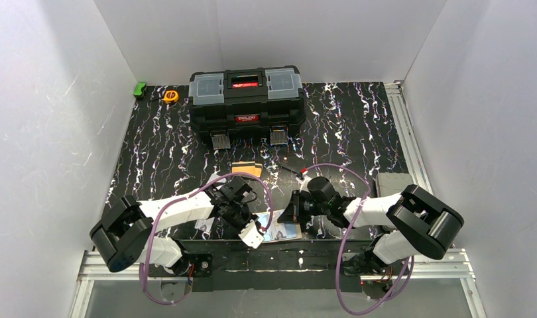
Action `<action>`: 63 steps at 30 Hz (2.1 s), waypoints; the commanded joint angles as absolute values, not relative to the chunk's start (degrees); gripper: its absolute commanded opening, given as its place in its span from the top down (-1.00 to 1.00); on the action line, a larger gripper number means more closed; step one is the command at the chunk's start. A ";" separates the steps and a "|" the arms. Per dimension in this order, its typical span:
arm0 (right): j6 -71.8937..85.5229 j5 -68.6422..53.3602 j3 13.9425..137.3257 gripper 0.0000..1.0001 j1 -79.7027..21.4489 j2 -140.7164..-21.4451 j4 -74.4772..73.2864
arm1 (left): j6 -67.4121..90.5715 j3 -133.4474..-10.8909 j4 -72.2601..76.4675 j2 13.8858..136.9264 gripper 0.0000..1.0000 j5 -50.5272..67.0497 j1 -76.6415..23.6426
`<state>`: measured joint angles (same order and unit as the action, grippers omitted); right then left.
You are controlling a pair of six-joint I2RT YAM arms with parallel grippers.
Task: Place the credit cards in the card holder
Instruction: Insert the credit card into the card holder.
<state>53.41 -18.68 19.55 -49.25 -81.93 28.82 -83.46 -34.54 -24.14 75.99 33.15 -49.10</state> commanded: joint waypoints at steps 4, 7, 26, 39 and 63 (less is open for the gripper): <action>51.50 -15.15 21.45 0.97 -50.08 -82.83 22.25 | -83.94 -31.99 -24.83 77.17 0.67 28.07 -49.52; 51.58 -14.23 21.81 0.97 -50.12 -82.98 21.51 | -83.94 -31.87 -24.79 77.00 0.68 27.90 -49.53; 50.46 -3.15 26.97 0.87 -54.28 -81.38 11.07 | -82.39 -32.87 -25.56 76.67 0.69 27.54 -50.11; 47.08 -2.53 30.77 0.30 -57.19 -79.41 2.69 | -80.81 -33.26 -25.02 76.82 0.69 27.25 -50.10; 42.99 -1.51 42.82 0.10 -62.79 -85.83 -5.50 | -75.76 -29.42 -14.88 72.25 0.73 27.40 -50.12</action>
